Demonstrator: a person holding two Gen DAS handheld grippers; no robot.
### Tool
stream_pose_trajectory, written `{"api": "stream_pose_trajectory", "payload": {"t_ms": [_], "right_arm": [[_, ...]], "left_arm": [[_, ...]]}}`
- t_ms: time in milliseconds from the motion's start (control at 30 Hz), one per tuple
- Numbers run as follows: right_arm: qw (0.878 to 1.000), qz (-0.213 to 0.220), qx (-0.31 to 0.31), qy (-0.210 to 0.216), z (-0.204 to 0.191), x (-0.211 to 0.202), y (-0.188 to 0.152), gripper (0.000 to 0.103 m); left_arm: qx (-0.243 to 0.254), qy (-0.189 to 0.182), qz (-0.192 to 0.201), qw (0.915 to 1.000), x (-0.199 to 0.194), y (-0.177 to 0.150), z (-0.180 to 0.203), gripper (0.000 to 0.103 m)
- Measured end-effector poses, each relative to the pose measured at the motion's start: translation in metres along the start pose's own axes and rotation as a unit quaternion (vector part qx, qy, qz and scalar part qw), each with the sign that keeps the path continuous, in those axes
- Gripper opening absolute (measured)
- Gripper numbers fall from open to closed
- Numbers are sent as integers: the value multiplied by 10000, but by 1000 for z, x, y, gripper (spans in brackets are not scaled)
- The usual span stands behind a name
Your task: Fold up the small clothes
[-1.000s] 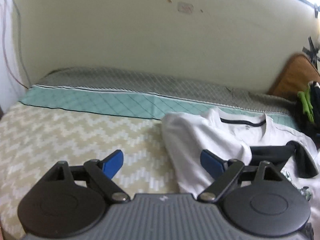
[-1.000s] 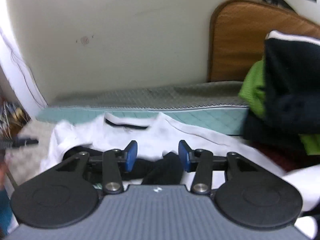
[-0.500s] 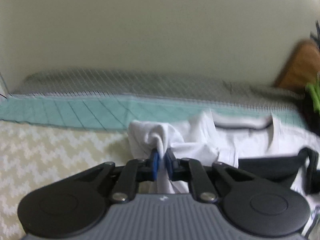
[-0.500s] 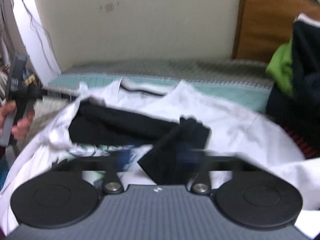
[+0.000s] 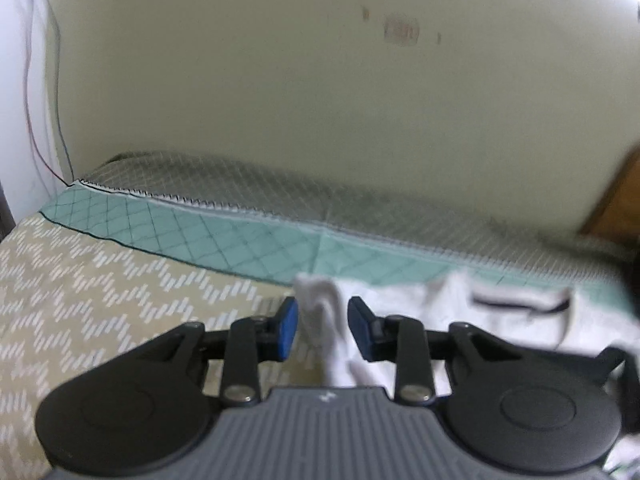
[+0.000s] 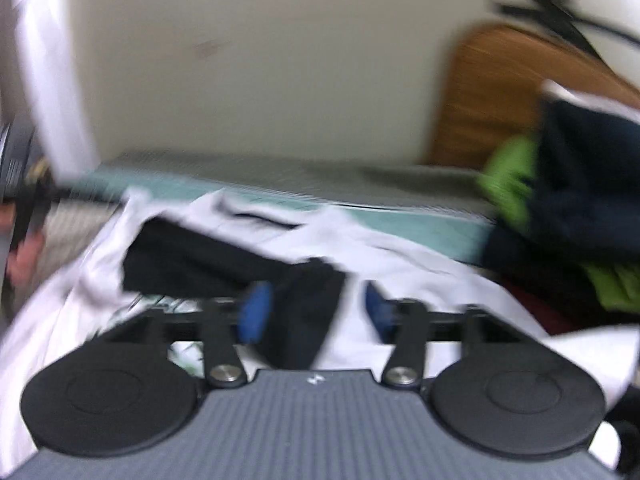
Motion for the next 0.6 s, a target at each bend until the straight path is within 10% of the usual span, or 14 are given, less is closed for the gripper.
{"api": "stream_pose_trajectory", "payload": {"t_ms": [100,200,333,467,533,600], "right_arm": [[9992,-218,-335,-14,-15,24,-8,70],[9960,-561,-574,-386,-11,45,-12,9],[9986,-208,480,126,17,4,18,8],[9636,212,2235,1455,54,-57,52,8],[9557,721,2565,1250,72,-76,65,10],[9605,1184,2515,111,94,-79,69,21]], "left_arm": [[274,-275,100,9992,-8,-1,20,28],[712,-360,42,9968,-1,-13,40,28],[812,-180,-202,9963,30,-35,44,27],[942,-99,-49,9955,29,-39,46,27],[926,-101,-45,9956,30,-38,45,27],[908,-104,-41,9958,31,-38,45,27]]}}
Point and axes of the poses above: each gripper's, at about its wrist camera, not at the fingertips, and x roughly the way its jaws point, z to its right, y to its top, the point moved 3 cm from there along x, roughly the way its jaws point, and after that the axes turned 11 degrees about x, right-handed, at the moved point
